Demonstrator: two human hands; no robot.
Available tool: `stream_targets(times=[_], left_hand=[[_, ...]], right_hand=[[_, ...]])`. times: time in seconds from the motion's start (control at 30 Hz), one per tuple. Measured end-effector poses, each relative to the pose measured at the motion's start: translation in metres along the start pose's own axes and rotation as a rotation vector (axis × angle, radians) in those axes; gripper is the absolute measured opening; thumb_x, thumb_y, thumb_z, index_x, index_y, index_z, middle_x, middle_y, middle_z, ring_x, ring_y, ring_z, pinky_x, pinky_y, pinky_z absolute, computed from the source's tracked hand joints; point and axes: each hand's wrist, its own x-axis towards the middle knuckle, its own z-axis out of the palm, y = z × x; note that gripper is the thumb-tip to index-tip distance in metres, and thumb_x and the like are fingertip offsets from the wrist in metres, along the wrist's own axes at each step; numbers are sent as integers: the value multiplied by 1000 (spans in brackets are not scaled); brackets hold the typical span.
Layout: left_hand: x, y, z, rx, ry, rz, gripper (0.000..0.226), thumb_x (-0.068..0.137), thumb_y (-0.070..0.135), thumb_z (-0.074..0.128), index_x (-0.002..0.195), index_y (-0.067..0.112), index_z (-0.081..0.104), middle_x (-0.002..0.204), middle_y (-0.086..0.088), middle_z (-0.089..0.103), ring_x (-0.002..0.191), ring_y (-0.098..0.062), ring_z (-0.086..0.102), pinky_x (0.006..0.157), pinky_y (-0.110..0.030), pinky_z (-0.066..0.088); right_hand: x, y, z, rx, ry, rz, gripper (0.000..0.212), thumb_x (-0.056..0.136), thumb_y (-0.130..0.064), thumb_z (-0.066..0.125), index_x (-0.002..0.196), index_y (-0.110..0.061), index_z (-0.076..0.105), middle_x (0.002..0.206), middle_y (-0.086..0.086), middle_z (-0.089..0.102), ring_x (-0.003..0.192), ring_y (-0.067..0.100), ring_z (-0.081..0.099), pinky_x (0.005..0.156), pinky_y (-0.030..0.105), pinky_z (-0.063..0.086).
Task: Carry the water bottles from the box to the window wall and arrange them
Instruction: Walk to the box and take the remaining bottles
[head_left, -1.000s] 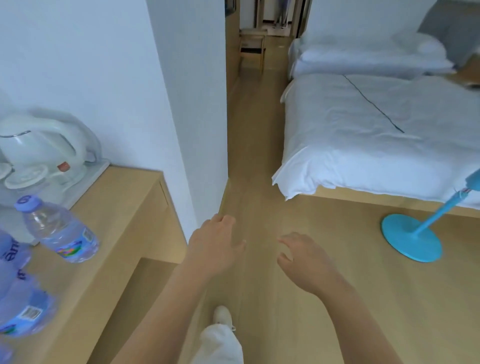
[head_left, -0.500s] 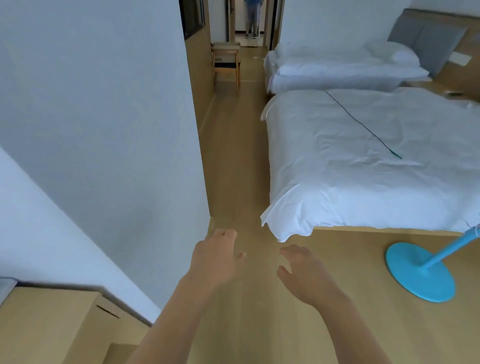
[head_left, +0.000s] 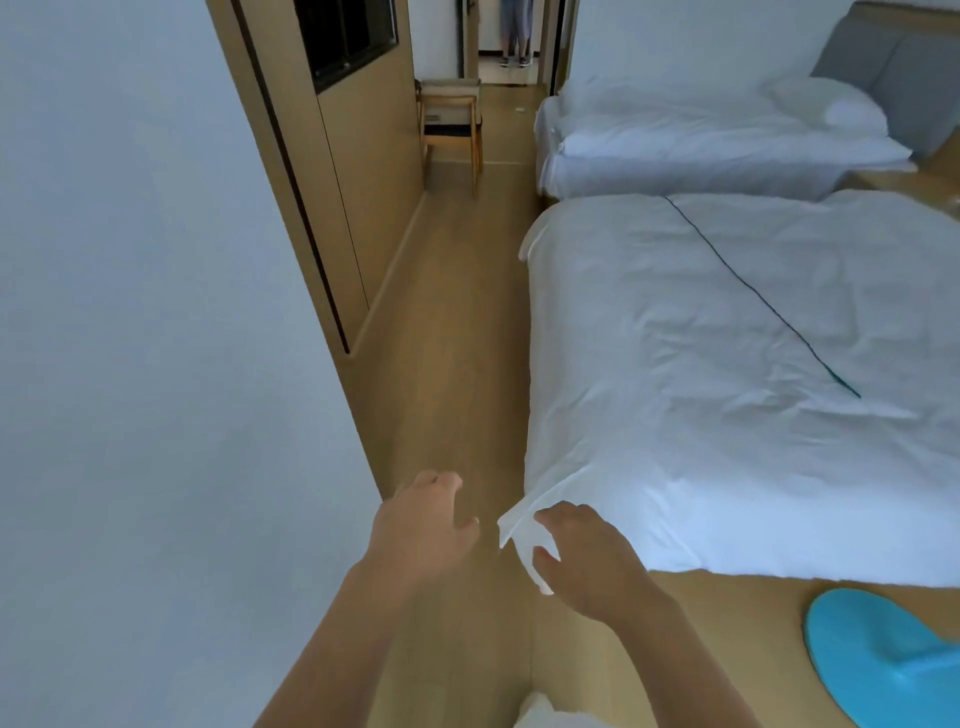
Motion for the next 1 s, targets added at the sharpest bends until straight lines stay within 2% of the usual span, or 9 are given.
stream_targets(times=[0.13, 0.27, 0.4, 0.67, 0.8, 0.9, 1.0], left_hand=[[69, 17, -6, -47, 6, -47, 49, 92, 41, 48, 137, 22, 41, 135, 7, 47, 116, -11, 49, 86, -23, 36], [129, 13, -20, -72, 33, -98, 49, 91, 41, 48, 136, 22, 42, 132, 7, 49, 117, -13, 48, 93, -28, 40], [197, 3, -33, -80, 39, -118, 49, 91, 40, 49, 135, 21, 43, 130, 5, 50, 115, -14, 49, 92, -30, 42], [369, -51, -85, -63, 25, -89, 48, 92, 41, 49, 135, 20, 43, 132, 4, 49, 116, -15, 50, 97, -33, 43], [463, -85, -132, -53, 35, -100, 48, 92, 41, 50, 134, 21, 44, 127, 4, 50, 114, -15, 50, 93, -31, 44], [528, -103, -160, -52, 39, -71, 48, 92, 40, 50, 135, 20, 43, 126, 4, 51, 112, -14, 50, 90, -30, 45], [582, -114, -174, -73, 22, -57, 49, 92, 41, 51, 135, 20, 43, 125, 4, 50, 109, -13, 50, 85, -28, 44]], right_hand=[[73, 38, -36, -11, -3, -11, 38, 97, -33, 37, 131, -16, 45, 133, -2, 48, 120, 15, 43, 98, 25, 37], [141, 54, -52, -7, -32, -45, 35, 97, -32, 37, 125, -15, 50, 127, 0, 52, 116, 16, 46, 96, 25, 39], [215, 61, -61, -19, -60, -87, 41, 97, -35, 37, 135, -18, 43, 135, -3, 48, 121, 13, 44, 100, 25, 37], [402, 54, -90, -36, -78, -85, 45, 97, -36, 39, 139, -19, 40, 139, -3, 45, 126, 15, 42, 103, 28, 36], [504, 40, -125, 1, -77, -48, 43, 97, -31, 40, 137, -15, 41, 136, 0, 46, 124, 18, 42, 104, 33, 38], [568, 36, -150, 0, -14, -5, 41, 97, -31, 41, 134, -14, 44, 133, 0, 47, 120, 18, 44, 100, 31, 41], [618, 34, -164, 8, -35, 27, 43, 97, -31, 41, 136, -14, 42, 136, 0, 46, 121, 18, 44, 100, 31, 41]])
